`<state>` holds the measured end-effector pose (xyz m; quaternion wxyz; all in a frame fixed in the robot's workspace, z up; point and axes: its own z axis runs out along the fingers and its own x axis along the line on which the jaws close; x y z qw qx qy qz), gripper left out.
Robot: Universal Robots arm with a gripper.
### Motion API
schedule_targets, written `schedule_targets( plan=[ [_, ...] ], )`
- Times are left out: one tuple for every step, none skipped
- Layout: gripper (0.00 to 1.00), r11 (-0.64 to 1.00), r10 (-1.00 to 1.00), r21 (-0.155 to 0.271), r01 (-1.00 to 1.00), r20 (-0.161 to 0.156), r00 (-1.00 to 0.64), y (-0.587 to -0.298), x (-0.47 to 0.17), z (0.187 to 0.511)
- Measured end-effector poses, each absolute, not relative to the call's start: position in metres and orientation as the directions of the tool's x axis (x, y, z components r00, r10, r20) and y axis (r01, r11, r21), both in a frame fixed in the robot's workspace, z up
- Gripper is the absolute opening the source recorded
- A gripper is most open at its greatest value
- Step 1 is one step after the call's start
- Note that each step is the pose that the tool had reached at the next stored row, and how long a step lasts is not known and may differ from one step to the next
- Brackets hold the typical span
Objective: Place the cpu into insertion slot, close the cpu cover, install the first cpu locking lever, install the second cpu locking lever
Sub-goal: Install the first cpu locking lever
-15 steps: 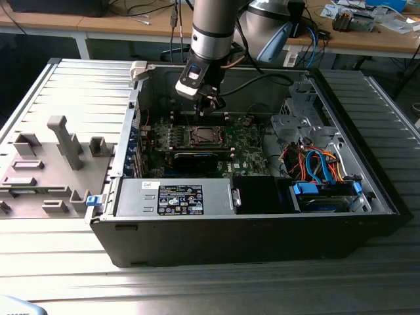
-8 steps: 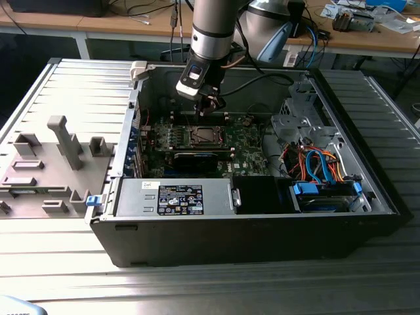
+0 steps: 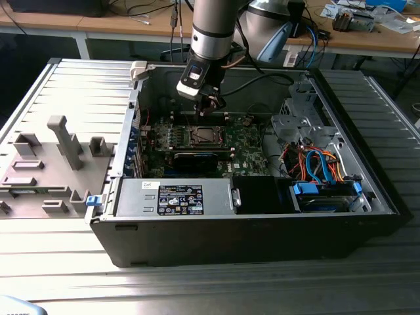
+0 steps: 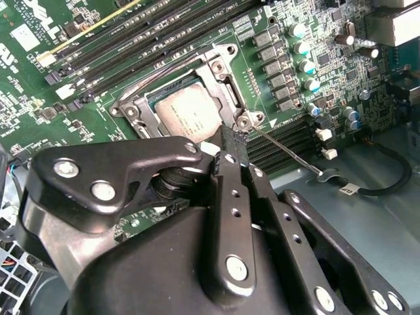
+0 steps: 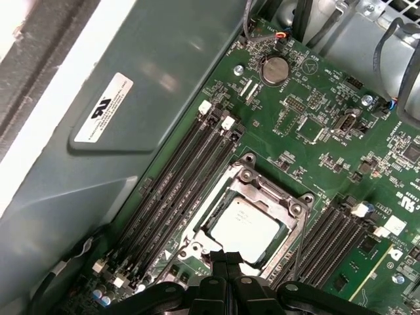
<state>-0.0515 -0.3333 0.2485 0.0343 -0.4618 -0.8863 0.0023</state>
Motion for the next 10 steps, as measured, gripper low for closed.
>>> schedule_targets(
  plan=[
    [0.11, 0.575, 0.818, -0.036, 0.818, 0.059, -0.572, -0.3333, -0.0515, 0.2485],
    [0.11, 0.577, 0.817, -0.036, 0.816, 0.059, -0.574, -0.3333, -0.0515, 0.2486],
    [0.11, 0.579, 0.815, -0.036, 0.814, 0.059, -0.577, -0.3333, -0.0514, 0.2485],
    [0.11, 0.581, 0.813, -0.036, 0.813, 0.059, -0.579, -0.3333, -0.0514, 0.2486],
    [0.11, 0.582, 0.812, -0.036, 0.812, 0.059, -0.580, -0.3333, -0.0514, 0.2485],
    [0.11, 0.584, 0.811, -0.036, 0.811, 0.059, -0.581, -0.3333, -0.0514, 0.2486],
    [0.11, 0.586, 0.810, -0.036, 0.810, 0.059, -0.584, -0.3333, -0.0514, 0.2486],
    [0.11, 0.588, 0.808, -0.036, 0.808, 0.059, -0.586, -0.3333, -0.0514, 0.2485],
    [0.11, 0.590, 0.807, -0.036, 0.806, 0.059, -0.588, -0.3333, -0.0515, 0.2485],
    [0.11, 0.593, 0.805, -0.036, 0.805, 0.059, -0.590, -0.3333, -0.0514, 0.2485]
  ],
)
